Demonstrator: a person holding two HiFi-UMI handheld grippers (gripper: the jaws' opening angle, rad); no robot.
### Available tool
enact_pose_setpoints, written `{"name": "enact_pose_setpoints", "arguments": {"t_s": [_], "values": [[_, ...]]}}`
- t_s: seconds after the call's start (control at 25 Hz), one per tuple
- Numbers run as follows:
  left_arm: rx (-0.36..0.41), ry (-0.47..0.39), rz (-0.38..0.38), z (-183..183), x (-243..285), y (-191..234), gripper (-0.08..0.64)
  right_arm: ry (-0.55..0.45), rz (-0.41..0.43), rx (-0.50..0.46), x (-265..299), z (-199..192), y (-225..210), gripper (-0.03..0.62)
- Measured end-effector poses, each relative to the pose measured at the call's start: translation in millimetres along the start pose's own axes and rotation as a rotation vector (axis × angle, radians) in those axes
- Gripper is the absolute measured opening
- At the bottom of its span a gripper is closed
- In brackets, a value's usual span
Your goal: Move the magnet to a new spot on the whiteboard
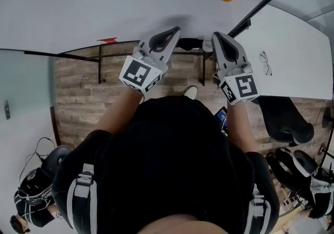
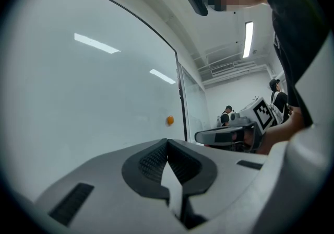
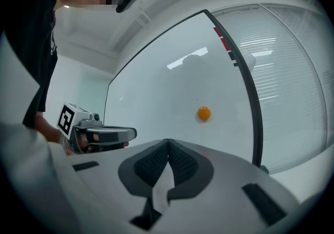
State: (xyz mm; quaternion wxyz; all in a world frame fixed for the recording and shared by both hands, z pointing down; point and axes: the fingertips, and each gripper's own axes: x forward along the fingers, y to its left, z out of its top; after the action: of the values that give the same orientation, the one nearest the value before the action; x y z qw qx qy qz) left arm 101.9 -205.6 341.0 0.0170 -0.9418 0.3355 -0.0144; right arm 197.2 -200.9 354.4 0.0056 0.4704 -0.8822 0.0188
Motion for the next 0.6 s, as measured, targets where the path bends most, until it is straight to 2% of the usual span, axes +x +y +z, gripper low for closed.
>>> {"name": "enact_pose_setpoints", "arguments": {"t_s": [0.16,0.28,0.44,0.6], "values": [[-0.008,0.004,0.031,-3,18,2,0.005,-0.008,0.035,0.003,8,0,-15,-0.002],[0.016,0.006,0.052,-2,25,0,0.005,-0.014,0.045,-0.052,7,0,-19,-0.002],[0.036,0.019,0.077,-4,31,3,0.005,-0.012,0.028,-0.092,12,2,-23,-0.002],[0.050,0.013,0.075,-1,38,12,0.005,-0.012,-0.029,-0.103,21,8,-33,-0.002]]}}
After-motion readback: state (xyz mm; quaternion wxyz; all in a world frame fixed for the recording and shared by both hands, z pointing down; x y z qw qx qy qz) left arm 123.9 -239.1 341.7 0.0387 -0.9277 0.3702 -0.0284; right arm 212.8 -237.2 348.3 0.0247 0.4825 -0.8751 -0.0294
